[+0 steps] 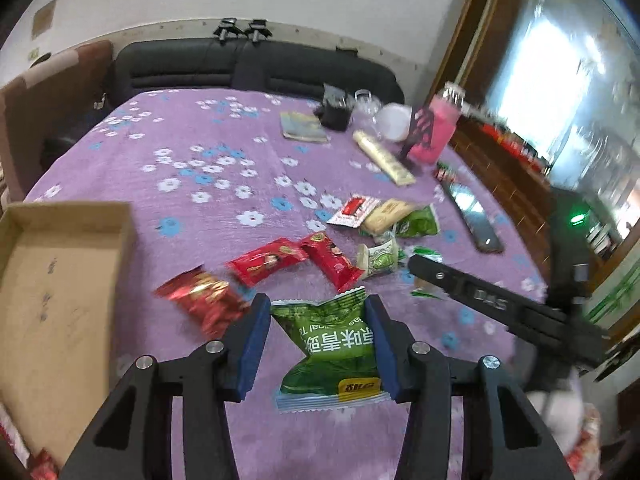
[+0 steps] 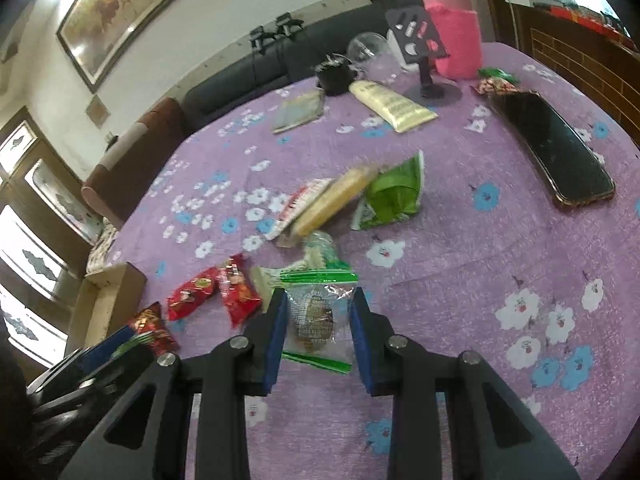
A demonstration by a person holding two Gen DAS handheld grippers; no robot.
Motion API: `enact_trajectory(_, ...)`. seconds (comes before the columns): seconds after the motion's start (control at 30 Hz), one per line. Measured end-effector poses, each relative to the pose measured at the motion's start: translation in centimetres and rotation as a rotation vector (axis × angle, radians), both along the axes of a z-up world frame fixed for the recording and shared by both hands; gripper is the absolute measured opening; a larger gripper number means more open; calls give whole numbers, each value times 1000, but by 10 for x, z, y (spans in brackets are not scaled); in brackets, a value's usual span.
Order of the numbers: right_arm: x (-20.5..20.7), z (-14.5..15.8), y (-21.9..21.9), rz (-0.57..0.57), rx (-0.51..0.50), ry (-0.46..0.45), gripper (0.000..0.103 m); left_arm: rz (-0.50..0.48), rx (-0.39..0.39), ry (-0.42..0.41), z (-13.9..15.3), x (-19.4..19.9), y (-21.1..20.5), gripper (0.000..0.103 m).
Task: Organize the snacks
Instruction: 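Carry the green packet and clear bag into the box and release both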
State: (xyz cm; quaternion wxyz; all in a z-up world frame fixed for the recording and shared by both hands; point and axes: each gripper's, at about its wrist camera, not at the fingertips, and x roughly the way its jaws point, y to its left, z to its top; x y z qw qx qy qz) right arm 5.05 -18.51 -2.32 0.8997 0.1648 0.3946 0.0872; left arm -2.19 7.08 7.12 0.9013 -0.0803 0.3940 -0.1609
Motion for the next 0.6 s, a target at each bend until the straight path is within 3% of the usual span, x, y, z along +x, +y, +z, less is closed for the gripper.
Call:
enact_trajectory(0.13, -2, -3, 11, 22, -29, 2, 29, 46, -49, -25, 15, -26, 42, 51)
enact_trajectory(0.33, -10, 5, 31, 51, -67, -26, 29, 151, -7, -70, 30, -55, 112, 51)
enact_trajectory(0.6, -37, 46, 131, 308, -60, -63, 30, 297, 56, -67, 21, -57, 196, 51)
